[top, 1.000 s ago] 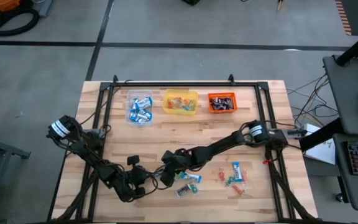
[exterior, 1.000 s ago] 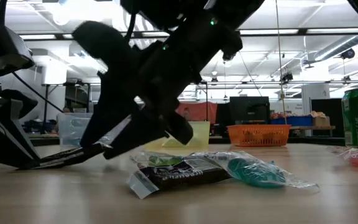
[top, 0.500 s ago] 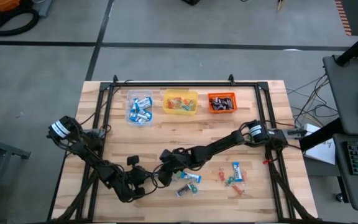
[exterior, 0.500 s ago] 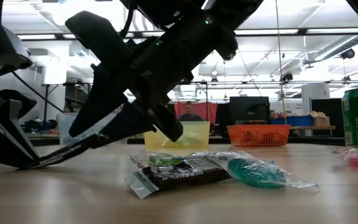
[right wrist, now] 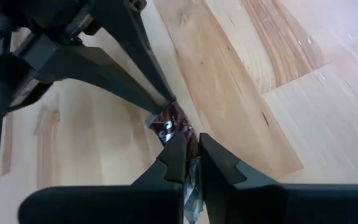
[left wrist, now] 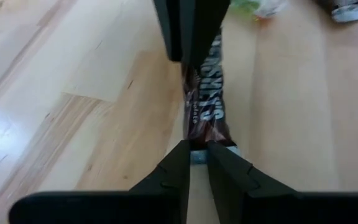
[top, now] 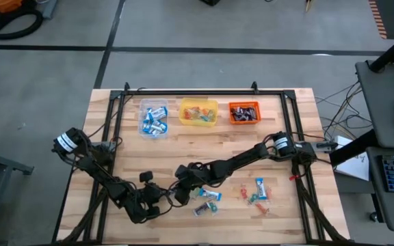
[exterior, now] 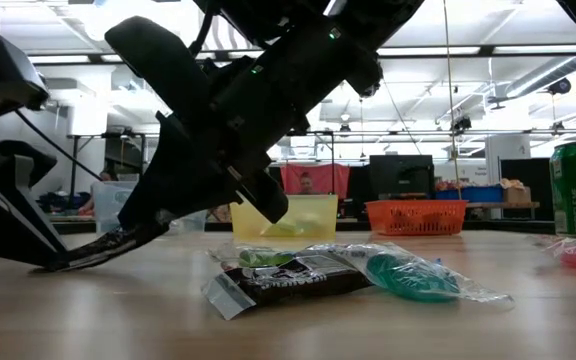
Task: Sort candy
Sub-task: Put the black chocolate into the orange bin, then put the green gummy into the yellow bin
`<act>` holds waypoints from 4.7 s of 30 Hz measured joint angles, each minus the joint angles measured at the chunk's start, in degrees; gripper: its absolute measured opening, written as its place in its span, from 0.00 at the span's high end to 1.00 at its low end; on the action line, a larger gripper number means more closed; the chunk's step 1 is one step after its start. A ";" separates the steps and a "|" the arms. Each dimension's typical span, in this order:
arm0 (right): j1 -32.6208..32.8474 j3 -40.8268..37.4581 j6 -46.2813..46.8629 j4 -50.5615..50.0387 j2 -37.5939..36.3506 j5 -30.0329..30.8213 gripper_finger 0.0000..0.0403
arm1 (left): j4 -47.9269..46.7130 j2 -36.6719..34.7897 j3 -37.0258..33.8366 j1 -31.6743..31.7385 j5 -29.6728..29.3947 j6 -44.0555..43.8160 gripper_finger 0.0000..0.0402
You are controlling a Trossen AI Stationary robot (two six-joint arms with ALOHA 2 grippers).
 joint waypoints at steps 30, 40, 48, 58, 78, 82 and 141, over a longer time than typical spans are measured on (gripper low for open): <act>-5.46 -0.13 -9.01 -45.23 -25.65 26.56 0.97 | -12.31 -14.63 6.89 -1.66 -7.61 10.28 0.91; -20.97 -3.11 -2.83 -64.97 -32.63 37.25 0.97 | -12.44 -16.73 6.87 -1.47 -13.00 14.18 0.91; -39.35 -11.57 -12.48 -55.85 -32.18 20.97 0.97 | -12.41 -15.54 6.85 -1.47 -13.03 12.89 0.91; -47.97 -17.64 -13.86 -47.76 -32.92 13.22 0.83 | -12.39 -15.43 6.82 -1.44 -13.04 12.47 0.91; -30.78 -16.40 -12.44 -49.98 -43.27 14.84 0.57 | 1.94 -11.11 6.80 -1.16 -16.74 14.48 0.82; -18.95 -18.24 -9.99 -48.03 -45.54 20.61 0.57 | 10.98 -5.58 6.80 -0.61 -18.78 18.10 0.72; 9.15 -24.74 -3.61 -7.36 -28.22 18.26 0.54 | 20.03 14.77 18.17 9.53 -11.40 35.83 0.98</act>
